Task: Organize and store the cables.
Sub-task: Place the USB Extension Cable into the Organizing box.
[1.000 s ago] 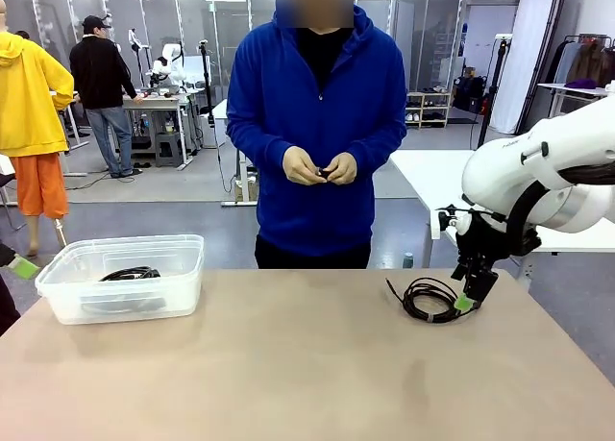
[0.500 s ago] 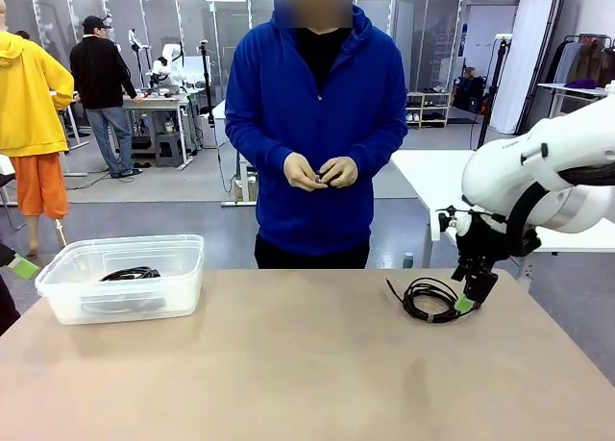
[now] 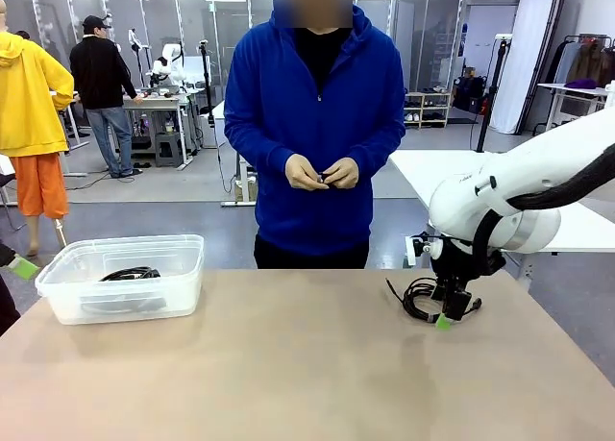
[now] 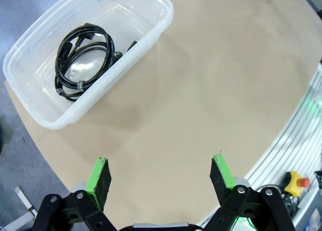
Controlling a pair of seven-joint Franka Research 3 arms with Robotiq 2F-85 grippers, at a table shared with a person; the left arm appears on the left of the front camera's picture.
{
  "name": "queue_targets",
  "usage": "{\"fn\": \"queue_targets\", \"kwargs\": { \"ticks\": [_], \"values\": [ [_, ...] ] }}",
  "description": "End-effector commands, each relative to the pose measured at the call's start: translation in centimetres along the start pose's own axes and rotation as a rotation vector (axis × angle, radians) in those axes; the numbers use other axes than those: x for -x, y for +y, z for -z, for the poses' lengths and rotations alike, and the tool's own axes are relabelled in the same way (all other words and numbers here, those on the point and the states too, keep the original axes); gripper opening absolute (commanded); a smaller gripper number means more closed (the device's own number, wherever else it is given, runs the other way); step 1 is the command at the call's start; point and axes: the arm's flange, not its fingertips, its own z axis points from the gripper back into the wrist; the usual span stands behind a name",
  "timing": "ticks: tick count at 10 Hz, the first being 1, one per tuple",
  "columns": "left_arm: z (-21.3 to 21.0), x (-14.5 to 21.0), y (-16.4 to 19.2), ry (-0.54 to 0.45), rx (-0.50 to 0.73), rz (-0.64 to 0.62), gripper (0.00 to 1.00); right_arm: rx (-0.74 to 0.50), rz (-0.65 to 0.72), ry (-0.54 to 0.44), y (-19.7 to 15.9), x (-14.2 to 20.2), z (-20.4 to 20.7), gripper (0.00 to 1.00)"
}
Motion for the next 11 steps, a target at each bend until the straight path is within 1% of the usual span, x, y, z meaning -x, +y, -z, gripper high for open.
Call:
{"fn": "queue_targets", "kwargs": {
  "ticks": [1, 6, 9, 10, 11],
  "values": [
    [-0.2, 0.2, 0.0, 0.009, 0.004, 0.001, 1.00, 0.001, 0.054, 0.024, -1.6, -0.4, 0.6, 1.00],
    [-0.2, 0.2, 0.0, 0.009, 0.004, 0.001, 1.00, -0.012, 0.069, 0.099, -2.7, -1.4, 3.1, 1.00],
    [-0.2, 0.2, 0.0, 0.009, 0.004, 0.001, 1.00, -0.014, 0.065, 0.105, -2.8, -1.3, 3.7, 1.00],
    [-0.2, 0.2, 0.0, 0.009, 0.004, 0.001, 1.00, -0.017, 0.052, 0.120, -2.9, -1.3, 4.0, 0.87],
    [-0.2, 0.2, 0.0, 0.009, 0.004, 0.001, 1.00, -0.012, 0.049, 0.132, -2.8, -1.4, 4.1, 0.54]
  ]
}}
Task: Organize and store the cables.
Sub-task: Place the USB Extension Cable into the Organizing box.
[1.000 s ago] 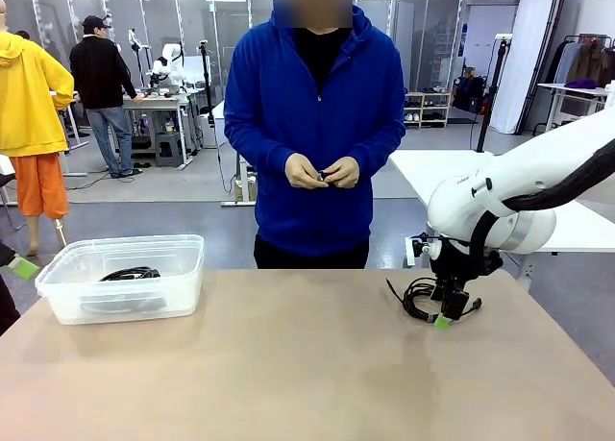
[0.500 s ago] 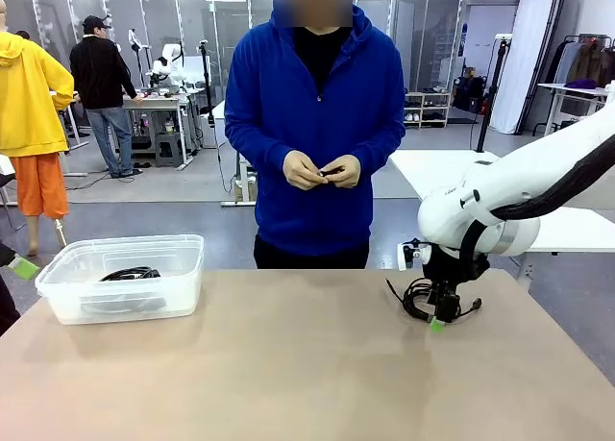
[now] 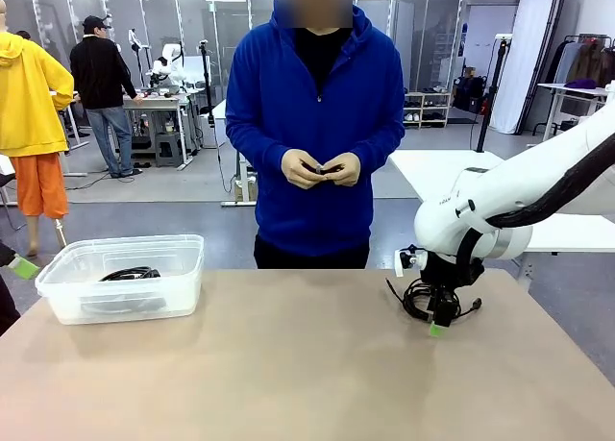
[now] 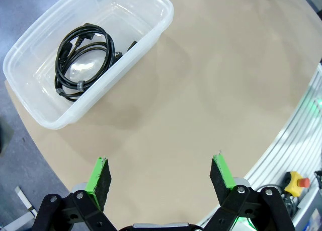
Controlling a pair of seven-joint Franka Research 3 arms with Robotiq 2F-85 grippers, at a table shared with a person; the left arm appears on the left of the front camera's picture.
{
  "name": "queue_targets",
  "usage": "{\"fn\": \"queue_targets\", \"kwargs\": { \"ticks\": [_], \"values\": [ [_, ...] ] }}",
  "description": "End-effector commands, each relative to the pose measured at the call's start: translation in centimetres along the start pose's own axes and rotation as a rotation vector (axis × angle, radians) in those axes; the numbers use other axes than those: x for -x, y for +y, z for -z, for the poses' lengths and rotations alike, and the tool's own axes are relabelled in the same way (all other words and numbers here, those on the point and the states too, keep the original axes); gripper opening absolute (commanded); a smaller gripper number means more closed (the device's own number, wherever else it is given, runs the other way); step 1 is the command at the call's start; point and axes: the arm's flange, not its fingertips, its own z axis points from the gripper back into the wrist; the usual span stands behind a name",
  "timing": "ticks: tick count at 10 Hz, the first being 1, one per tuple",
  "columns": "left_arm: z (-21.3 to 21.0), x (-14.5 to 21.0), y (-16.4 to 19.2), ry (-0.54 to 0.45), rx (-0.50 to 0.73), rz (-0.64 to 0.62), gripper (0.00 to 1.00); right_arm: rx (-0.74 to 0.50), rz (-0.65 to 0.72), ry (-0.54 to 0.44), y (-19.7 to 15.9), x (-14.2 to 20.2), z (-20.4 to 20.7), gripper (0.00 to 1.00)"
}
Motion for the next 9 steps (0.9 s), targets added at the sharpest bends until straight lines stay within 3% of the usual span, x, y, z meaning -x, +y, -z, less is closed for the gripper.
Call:
{"fn": "queue_targets", "kwargs": {
  "ticks": [1, 2, 4, 5, 6, 9],
  "values": [
    [-0.17, 0.18, -0.04, 0.009, 0.004, 0.001, 1.00, 0.017, 0.015, 0.033, -0.43, -0.51, 0.06, 0.28],
    [-0.17, 0.18, -0.04, 0.009, 0.004, 0.001, 1.00, 0.021, 0.017, 0.039, -0.44, -0.51, 0.07, 0.00],
    [-0.17, 0.18, -0.04, 0.009, 0.004, 0.001, 1.00, 0.020, 0.014, 0.046, -0.43, -0.50, 0.05, 0.00],
    [-0.17, 0.18, -0.04, 0.009, 0.004, 0.001, 1.00, 0.021, 0.016, 0.044, -0.41, -0.44, -0.03, 0.05],
    [-0.17, 0.18, -0.04, 0.009, 0.004, 0.001, 1.00, 0.021, 0.018, 0.040, -0.38, -0.41, -0.08, 0.00],
    [-0.17, 0.18, -0.04, 0.009, 0.004, 0.001, 1.00, 0.024, 0.018, 0.052, -0.32, -0.56, -0.23, 0.00]
  ]
}}
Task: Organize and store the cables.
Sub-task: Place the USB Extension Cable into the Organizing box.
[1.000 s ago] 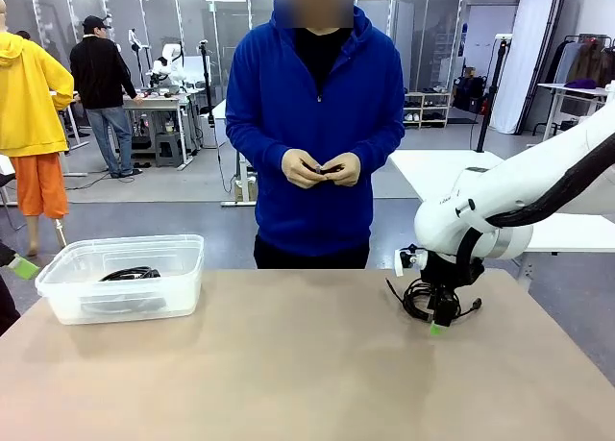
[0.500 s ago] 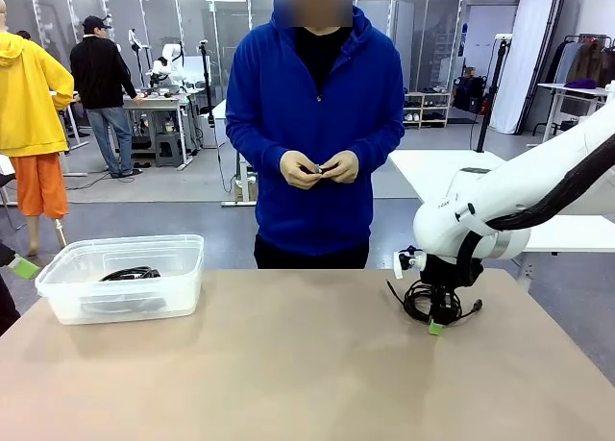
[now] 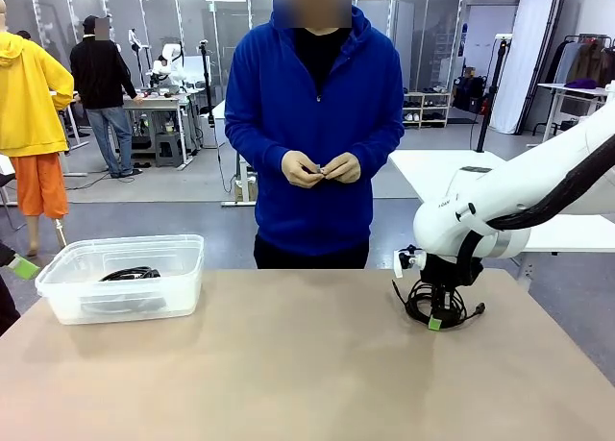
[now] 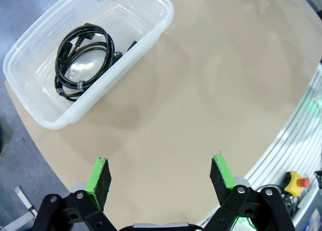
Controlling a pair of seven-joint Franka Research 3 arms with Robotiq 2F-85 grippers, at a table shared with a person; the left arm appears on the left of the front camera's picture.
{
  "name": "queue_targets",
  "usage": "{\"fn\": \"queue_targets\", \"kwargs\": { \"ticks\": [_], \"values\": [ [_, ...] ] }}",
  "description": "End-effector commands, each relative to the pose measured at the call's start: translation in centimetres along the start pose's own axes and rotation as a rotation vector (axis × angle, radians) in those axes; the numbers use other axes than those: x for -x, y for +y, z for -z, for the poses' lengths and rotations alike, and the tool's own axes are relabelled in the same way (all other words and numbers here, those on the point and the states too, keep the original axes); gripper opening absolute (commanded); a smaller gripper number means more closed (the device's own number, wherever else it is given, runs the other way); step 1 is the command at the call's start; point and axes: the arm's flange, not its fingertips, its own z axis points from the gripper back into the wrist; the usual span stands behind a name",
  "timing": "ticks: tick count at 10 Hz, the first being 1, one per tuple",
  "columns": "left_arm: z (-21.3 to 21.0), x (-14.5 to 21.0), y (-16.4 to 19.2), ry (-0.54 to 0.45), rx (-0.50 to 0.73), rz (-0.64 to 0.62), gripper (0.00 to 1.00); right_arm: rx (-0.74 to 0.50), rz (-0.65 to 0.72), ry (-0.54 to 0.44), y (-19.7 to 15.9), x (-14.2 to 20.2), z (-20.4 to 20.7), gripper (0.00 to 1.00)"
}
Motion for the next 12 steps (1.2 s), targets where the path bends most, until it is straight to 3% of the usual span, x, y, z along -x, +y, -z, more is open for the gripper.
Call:
{"fn": "queue_targets", "kwargs": {
  "ticks": [1, 4, 7, 8, 12],
  "values": [
    [-0.2, 0.2, 0.0, 0.009, 0.004, 0.001, 1.00, 0.009, 0.018, 0.024, -0.1, -0.4, 0.0, 0.00],
    [-0.2, 0.2, 0.0, 0.009, 0.004, 0.001, 1.00, 0.026, -0.005, 0.044, 0.0, -0.2, -2.3, 0.00],
    [-0.2, 0.2, 0.0, 0.009, 0.004, 0.001, 1.00, 0.052, -0.072, 0.115, 3.9, -0.4, -15.6, 0.00],
    [-0.2, 0.2, 0.0, 0.009, 0.004, 0.001, 1.00, 0.050, -0.071, 0.119, 4.5, -1.0, -17.8, 0.00],
    [-0.2, 0.2, 0.0, 0.009, 0.004, 0.001, 1.00, 0.066, -0.101, 0.085, 5.8, -5.7, -20.5, 0.00]
  ]
}}
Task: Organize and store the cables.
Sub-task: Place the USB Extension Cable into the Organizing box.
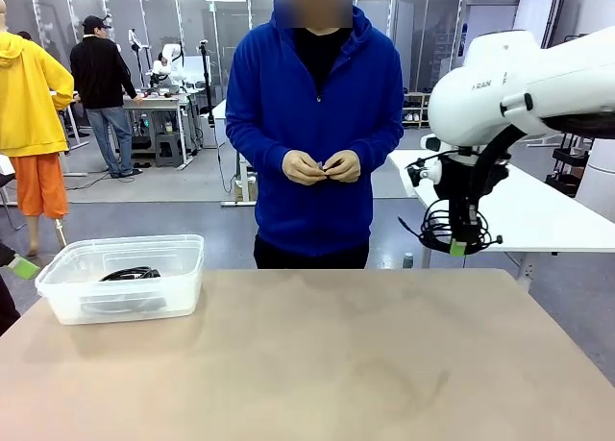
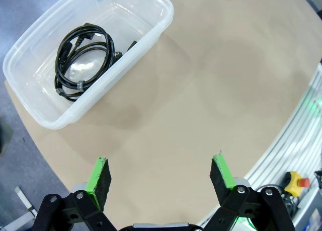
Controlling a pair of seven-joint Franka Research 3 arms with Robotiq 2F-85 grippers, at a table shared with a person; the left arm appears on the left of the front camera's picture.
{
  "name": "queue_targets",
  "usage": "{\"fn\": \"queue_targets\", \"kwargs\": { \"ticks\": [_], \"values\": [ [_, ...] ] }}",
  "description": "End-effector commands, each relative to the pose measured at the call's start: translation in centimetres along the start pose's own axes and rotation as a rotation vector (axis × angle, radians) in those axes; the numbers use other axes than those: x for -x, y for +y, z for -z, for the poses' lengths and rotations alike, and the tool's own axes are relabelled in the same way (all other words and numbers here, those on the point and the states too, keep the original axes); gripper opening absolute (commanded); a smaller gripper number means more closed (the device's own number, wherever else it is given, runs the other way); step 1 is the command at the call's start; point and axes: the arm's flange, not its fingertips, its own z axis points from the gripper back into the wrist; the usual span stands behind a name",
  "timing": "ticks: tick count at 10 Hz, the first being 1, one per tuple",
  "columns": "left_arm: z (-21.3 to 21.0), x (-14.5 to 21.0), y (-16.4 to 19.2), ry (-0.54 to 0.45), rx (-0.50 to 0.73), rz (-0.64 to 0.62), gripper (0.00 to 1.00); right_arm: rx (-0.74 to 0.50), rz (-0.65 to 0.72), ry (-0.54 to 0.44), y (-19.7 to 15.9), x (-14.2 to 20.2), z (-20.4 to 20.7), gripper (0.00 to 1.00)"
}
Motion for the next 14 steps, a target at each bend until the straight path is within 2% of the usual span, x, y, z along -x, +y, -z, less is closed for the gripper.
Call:
{"fn": "queue_targets", "kwargs": {
  "ticks": [1, 4, 6, 7, 8, 12, 14],
  "values": [
    [-0.2, 0.2, 0.0, 0.009, 0.004, 0.001, 1.00, -0.001, -0.024, -0.023, -0.2, -4.0, -0.4, 0.00],
    [-0.2, 0.2, 0.0, 0.009, 0.004, 0.001, 1.00, 0.020, -0.180, -0.032, 2.6, -15.2, -0.6, 0.00],
    [-0.2, 0.2, 0.0, 0.009, 0.004, 0.001, 1.00, -0.007, -0.261, -0.123, 3.3, -20.1, 0.3, 0.00],
    [-0.2, 0.2, 0.0, 0.009, 0.004, 0.001, 1.00, -0.013, -0.267, -0.136, 3.5, -22.1, 1.8, 0.00],
    [-0.2, 0.2, 0.0, 0.009, 0.004, 0.001, 1.00, -0.009, -0.283, -0.100, 3.9, -24.0, 3.7, 0.00],
    [-0.2, 0.2, 0.0, 0.009, 0.004, 0.001, 1.00, -0.060, -0.316, -0.052, 4.2, -26.8, 13.9, 0.00],
    [-0.2, 0.2, 0.0, 0.009, 0.004, 0.001, 1.00, -0.067, -0.274, 0.017, 5.2, -27.6, 16.9, 0.00]
  ]
}}
